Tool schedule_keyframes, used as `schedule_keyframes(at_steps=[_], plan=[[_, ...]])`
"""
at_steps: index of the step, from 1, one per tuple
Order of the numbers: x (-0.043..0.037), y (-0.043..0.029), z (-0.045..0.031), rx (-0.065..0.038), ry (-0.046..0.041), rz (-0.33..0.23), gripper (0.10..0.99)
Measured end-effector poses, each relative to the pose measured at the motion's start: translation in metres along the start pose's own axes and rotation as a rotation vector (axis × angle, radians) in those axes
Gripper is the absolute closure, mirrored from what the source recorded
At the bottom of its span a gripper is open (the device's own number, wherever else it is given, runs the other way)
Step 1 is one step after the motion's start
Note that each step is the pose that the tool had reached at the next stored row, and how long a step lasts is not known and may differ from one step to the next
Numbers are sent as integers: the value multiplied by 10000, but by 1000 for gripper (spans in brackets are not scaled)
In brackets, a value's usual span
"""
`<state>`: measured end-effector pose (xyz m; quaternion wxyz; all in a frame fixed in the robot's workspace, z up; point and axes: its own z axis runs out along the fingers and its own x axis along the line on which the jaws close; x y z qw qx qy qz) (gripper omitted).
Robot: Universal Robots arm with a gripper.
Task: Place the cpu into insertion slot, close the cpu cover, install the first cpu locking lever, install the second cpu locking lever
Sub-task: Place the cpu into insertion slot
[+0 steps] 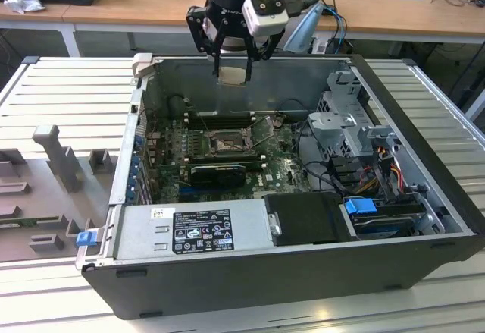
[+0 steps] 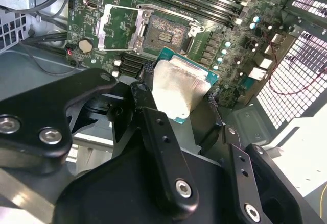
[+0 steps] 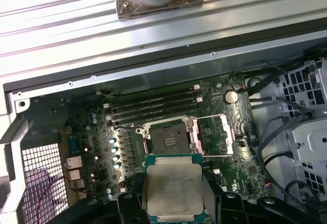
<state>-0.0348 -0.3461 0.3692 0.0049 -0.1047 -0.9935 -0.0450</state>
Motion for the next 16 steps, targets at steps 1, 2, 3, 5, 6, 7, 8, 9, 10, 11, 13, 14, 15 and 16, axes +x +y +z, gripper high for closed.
schedule_keyframes(at_steps=[1, 2, 3, 5, 6, 7, 8, 9, 10, 11, 13, 14, 15, 16], plan=[[0, 0, 0, 1, -2, 23, 557], [0, 0, 0, 0, -3, 40, 557], [0, 0, 0, 0, -6, 70, 557], [0, 0, -1, -1, -9, 109, 557], [0, 0, 0, -2, -12, 140, 557], [0, 0, 0, -3, -16, 176, 557], [0, 0, 0, -3, -17, 199, 557], [0, 0, 0, -4, -19, 214, 557], [0, 0, 0, -4, -22, 252, 557], [0, 0, 0, -5, -26, 294, 557], [0, 0, 0, -4, -32, 361, 557], [0, 0, 0, -3, -37, 422, 557], [0, 0, 1, -2, -42, 471, 557], [0, 0, 3, -4, -55, 598, 557]])
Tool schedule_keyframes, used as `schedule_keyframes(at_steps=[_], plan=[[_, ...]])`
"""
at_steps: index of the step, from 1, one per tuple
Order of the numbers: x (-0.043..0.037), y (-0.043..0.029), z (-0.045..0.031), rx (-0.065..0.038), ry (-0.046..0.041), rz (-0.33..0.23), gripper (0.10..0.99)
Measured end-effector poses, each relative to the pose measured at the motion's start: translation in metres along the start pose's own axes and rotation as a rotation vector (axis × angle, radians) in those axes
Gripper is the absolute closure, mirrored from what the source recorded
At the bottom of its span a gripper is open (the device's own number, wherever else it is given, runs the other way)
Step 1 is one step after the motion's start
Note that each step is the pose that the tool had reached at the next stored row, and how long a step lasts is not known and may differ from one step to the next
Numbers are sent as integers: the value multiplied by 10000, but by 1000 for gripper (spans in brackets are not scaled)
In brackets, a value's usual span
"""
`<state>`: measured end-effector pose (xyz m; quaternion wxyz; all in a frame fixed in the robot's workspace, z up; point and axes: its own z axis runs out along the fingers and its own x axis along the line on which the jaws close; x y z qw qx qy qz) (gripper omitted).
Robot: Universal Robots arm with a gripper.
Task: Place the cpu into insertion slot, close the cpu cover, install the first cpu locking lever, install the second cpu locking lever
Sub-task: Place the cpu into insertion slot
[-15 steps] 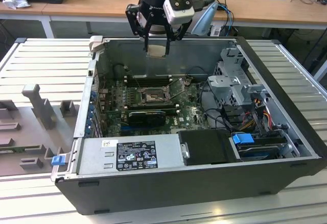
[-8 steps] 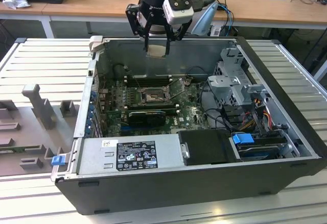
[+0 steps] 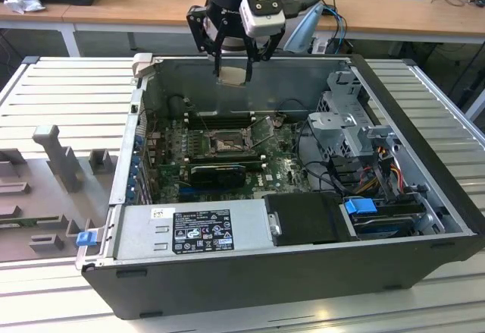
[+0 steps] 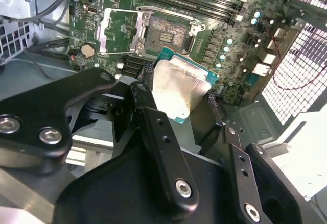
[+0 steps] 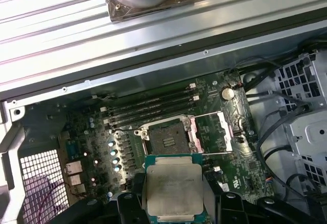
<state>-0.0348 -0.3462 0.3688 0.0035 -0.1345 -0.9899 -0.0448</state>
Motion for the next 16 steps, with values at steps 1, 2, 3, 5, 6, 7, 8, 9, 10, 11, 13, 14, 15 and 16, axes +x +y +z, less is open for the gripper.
schedule_keyframes(at_steps=[1, 2, 3, 5, 6, 7, 8, 9, 10, 11, 13, 14, 15, 16], plan=[[0, 0, 2, -2, -14, 157, 557], [0, 0, 4, -3, -23, 266, 557], [0, -1, 6, -6, -40, 460, 557], [0, 0, 11, -14, -56, 636, 557], [-1, -1, 18, -16, -62, 709, 557], [-1, -3, 27, -14, -65, 737, 557], [-1, -4, 40, -14, -66, 756, 557], [-1, -5, 56, -14, -67, 762, 557], [-1, -7, 79, -13, -68, 768, 557], [-2, -8, 96, -14, -68, 771, 557], [-3, -12, 141, -14, -71, 794, 557], [-3, -12, 142, -12, -72, 812, 557], [-3, -13, 144, -13, -74, 828, 557], [-3, -13, 146, -15, -77, 864, 557]])
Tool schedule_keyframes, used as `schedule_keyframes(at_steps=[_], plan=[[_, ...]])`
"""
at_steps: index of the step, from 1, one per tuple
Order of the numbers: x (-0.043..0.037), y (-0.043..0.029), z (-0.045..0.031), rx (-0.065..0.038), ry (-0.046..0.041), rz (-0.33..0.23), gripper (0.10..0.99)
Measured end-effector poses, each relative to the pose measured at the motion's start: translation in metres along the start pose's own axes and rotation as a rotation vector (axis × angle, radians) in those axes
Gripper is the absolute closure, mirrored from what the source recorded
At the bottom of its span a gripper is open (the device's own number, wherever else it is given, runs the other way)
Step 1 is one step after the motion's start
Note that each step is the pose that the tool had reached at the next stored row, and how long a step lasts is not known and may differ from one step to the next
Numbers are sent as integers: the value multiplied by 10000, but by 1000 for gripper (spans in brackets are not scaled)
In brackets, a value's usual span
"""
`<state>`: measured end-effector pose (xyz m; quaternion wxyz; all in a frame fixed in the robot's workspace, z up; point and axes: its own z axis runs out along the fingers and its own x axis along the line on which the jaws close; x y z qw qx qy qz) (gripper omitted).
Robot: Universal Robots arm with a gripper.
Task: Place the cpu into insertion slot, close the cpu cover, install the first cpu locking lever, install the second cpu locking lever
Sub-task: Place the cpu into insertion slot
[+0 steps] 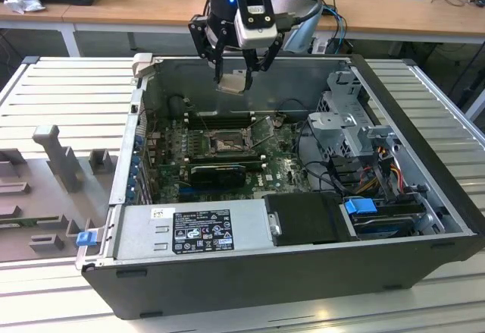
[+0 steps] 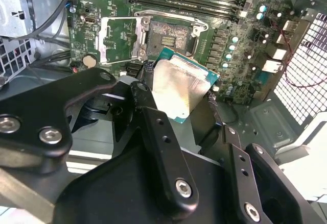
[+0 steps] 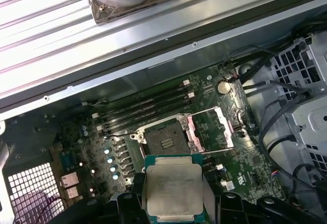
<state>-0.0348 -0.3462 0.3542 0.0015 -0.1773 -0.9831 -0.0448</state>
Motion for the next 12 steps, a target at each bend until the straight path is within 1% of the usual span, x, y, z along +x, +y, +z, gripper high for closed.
schedule_keyframes(at_steps=[12], plan=[[0, -1, 14, -8, -41, 454, 557]])
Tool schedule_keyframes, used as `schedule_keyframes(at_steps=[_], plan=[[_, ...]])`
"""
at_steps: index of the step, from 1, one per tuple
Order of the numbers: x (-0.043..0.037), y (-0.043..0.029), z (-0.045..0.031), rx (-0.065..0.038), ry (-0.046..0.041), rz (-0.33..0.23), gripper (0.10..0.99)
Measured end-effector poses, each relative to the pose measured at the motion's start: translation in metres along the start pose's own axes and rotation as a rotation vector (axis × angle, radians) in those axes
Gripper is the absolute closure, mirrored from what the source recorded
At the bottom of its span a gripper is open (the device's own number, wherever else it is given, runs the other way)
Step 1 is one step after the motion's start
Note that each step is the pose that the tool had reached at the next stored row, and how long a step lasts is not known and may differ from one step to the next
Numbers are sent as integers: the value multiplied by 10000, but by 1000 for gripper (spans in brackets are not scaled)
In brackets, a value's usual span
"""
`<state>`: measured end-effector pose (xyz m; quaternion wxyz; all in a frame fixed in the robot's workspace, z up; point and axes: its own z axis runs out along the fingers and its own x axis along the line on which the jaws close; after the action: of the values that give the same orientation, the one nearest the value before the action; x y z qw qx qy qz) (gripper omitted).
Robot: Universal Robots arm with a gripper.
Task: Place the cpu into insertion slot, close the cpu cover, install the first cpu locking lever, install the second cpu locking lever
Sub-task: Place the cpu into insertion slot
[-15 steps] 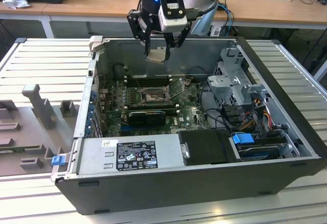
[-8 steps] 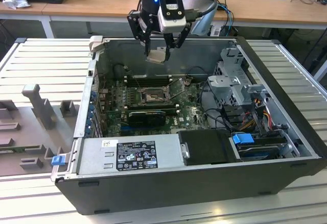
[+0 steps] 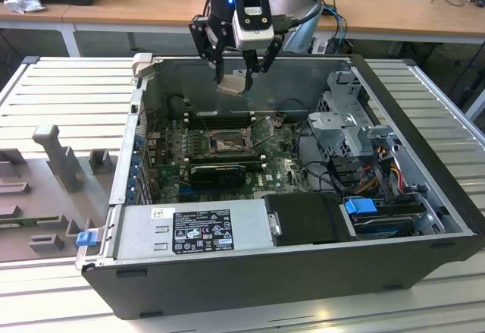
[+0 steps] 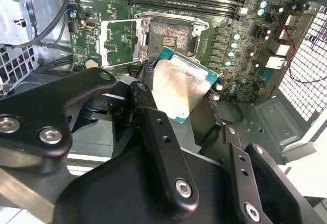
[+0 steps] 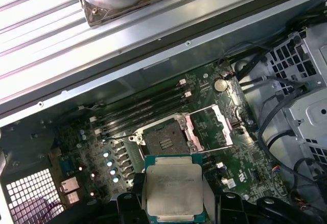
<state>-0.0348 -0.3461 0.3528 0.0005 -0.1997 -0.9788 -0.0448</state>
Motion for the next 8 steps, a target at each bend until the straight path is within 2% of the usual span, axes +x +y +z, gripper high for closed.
schedule_keyframes(at_steps=[8], plan=[[0, -1, 6, -5, -27, 308, 557]])
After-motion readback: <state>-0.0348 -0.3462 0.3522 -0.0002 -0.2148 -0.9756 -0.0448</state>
